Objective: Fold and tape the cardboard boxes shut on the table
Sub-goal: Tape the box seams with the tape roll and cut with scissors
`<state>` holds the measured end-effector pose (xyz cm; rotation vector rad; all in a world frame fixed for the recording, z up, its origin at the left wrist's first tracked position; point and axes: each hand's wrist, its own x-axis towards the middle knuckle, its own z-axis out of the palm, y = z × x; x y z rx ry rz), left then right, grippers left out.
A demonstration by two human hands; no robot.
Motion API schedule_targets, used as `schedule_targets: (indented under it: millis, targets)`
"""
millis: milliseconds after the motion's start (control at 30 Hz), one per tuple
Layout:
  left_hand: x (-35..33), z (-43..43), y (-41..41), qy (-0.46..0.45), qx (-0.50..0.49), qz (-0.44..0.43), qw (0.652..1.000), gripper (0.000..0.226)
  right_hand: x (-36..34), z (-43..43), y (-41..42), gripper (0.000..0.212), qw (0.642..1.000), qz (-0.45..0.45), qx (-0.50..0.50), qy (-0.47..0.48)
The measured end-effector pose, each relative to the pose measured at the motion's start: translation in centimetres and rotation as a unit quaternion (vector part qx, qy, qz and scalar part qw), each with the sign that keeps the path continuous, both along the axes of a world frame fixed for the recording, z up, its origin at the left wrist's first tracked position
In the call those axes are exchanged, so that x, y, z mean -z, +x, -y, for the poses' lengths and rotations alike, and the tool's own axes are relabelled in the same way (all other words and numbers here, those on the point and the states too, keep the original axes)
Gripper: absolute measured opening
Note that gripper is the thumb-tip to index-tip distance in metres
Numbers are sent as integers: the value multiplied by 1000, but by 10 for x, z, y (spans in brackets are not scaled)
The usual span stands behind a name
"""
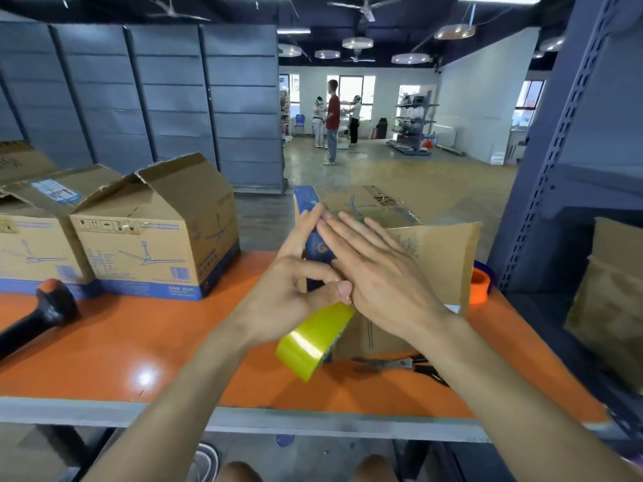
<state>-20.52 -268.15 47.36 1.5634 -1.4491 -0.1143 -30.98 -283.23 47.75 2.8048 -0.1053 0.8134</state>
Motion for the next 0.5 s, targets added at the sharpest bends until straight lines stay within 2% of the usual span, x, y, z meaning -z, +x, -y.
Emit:
schedule_targets:
  millis: [100,267,500]
  targets:
    - [-6,5,5,23,-20,22,999,16,4,7,-7,61,1000,9,3,-10]
    - [-3,3,9,33,-14,-11,999,17,13,41,-37,54,995,67,72,14]
    - [10,8,9,-26,5,-44,999,14,19,48,-46,52,982,117,134,65]
